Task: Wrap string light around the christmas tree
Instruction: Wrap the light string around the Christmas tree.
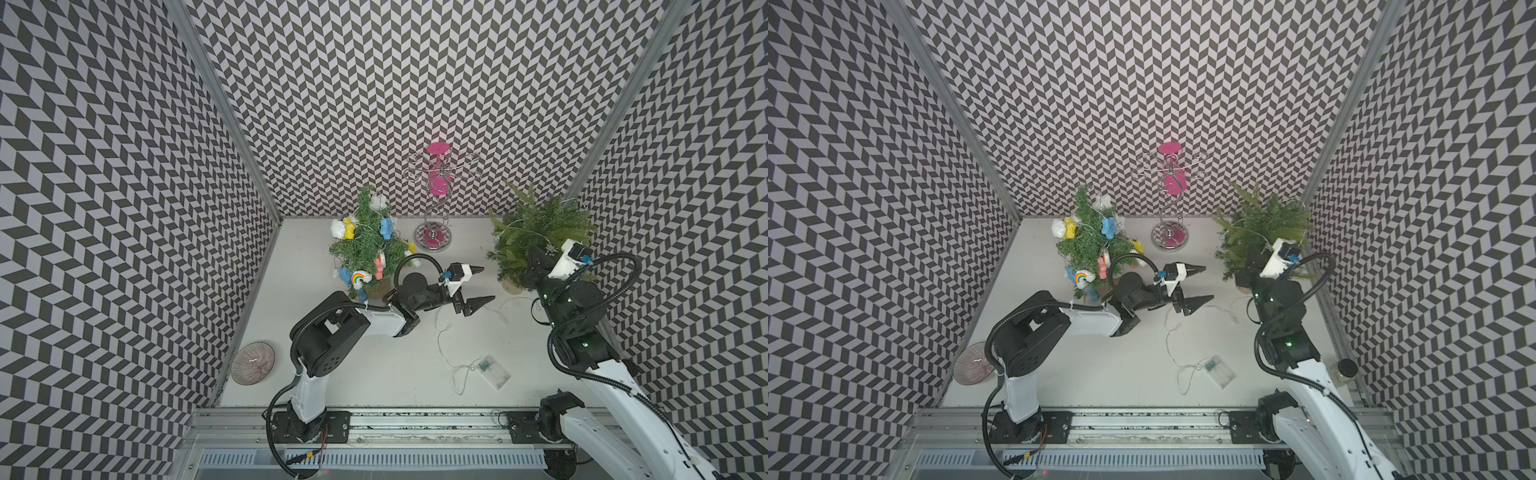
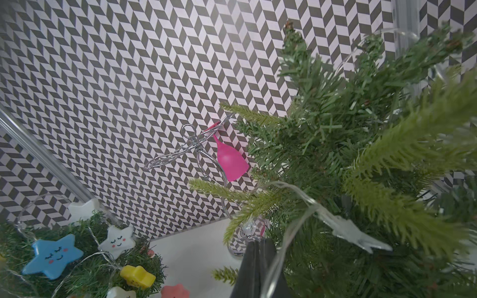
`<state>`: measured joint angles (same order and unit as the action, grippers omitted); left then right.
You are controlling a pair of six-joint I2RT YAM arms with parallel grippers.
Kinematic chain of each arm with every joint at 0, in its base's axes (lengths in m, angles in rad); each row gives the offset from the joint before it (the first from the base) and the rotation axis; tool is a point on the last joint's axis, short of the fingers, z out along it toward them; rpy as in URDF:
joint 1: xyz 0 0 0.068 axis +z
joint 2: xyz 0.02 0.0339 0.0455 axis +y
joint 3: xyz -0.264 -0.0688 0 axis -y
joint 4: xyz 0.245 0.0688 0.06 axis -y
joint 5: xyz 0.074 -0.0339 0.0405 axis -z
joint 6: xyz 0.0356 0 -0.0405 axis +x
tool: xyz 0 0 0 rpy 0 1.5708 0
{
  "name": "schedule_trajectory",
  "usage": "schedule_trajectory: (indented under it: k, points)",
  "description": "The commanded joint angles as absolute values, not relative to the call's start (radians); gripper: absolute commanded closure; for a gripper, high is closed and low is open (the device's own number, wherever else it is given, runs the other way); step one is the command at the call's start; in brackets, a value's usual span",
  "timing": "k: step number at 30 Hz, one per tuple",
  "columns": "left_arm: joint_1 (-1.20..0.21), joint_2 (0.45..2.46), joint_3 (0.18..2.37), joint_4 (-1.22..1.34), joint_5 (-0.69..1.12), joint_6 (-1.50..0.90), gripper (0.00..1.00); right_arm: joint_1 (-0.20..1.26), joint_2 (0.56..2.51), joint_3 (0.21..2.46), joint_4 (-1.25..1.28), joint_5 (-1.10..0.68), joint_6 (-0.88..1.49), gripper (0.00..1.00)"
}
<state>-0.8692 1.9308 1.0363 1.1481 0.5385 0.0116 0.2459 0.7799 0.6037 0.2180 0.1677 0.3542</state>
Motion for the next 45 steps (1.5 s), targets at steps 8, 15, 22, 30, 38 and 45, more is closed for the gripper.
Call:
schedule_trajectory:
  k: [8,15,22,30,38,45]
  points:
    - [-0.905,1.998,1.258,0.961,0.508,0.212,0.13,0.240,0.765,0.668,0.223,0.102,0.390,1.00]
    - [-0.944,2.028,1.382,0.835,0.508,0.251,0.27,0.224,0.761,0.641,0.248,0.046,0.393,1.00]
    - [-0.945,2.069,1.438,0.849,0.532,0.192,0.35,0.216,0.742,0.622,0.252,-0.011,0.389,1.00]
    - [-0.937,2.088,1.495,0.805,0.558,0.153,0.80,0.210,0.711,0.607,0.248,-0.021,0.386,1.00]
    - [-0.911,2.002,1.422,0.821,0.614,0.087,1.00,0.208,0.668,0.601,0.204,0.042,0.387,0.53]
    - [-0.833,1.980,1.481,0.827,0.878,-0.181,1.00,0.209,0.469,0.502,0.138,0.099,0.419,0.35]
